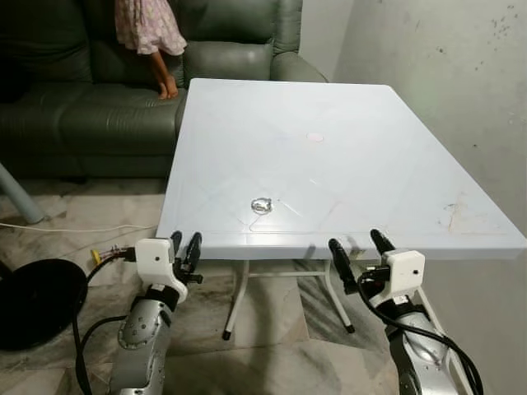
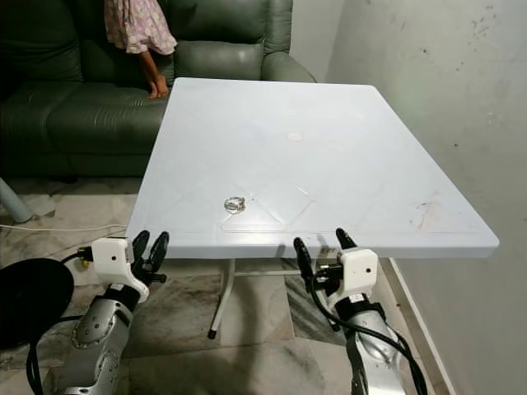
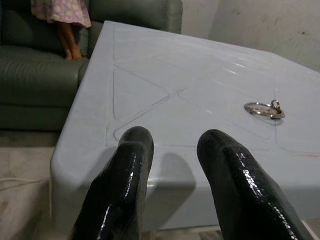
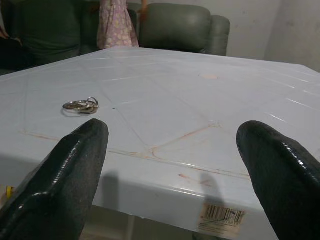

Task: Hang keys on a hook

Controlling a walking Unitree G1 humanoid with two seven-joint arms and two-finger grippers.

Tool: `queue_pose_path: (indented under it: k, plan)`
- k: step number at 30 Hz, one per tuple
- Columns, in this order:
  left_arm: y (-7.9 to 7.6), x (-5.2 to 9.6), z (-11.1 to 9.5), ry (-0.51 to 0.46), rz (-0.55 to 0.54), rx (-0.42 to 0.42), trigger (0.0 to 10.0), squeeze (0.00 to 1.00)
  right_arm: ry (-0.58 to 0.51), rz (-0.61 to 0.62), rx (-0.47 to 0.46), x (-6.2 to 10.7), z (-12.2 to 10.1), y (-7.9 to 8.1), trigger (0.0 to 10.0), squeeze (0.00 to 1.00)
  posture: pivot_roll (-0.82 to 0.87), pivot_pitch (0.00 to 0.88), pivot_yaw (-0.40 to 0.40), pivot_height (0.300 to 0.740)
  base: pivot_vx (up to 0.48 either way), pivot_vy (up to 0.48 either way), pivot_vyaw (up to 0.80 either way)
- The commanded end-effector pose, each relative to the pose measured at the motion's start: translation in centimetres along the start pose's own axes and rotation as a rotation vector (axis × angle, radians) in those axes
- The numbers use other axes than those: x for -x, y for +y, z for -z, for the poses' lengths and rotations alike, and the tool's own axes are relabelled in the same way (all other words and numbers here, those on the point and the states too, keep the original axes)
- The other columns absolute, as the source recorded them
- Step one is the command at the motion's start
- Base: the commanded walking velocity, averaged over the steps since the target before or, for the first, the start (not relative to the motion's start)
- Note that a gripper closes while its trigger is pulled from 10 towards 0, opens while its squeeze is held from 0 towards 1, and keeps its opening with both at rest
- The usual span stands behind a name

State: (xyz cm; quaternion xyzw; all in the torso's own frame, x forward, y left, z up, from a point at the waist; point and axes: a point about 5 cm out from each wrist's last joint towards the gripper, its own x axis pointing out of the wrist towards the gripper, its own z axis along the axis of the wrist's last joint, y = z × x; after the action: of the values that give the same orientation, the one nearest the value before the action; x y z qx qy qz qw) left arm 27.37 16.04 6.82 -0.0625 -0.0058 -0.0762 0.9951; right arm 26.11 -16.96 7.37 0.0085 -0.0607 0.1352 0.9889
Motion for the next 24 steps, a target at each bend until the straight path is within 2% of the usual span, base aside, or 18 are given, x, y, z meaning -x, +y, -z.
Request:
queue_pose_path:
  k: [1,24]
  plan:
    - [-0.11,0.15,-0.18,-0.002,-0.007,-0.002,10.0,0.0,-0.01,-0.001,0.014,0.02,-0.49,-0.09,10.0,0.0,0.13,0.0,-0.083,0.74,0.0,0.0,0.0]
    - [-0.44,0.4,-0.42,0.001,0.008,-0.015,10.0,0.0,-0.001,0.003,0.022,0.05,-0.55,0.14,10.0,0.0,0.14,0.0,-0.086,0.74,0.0,0.0,0.0]
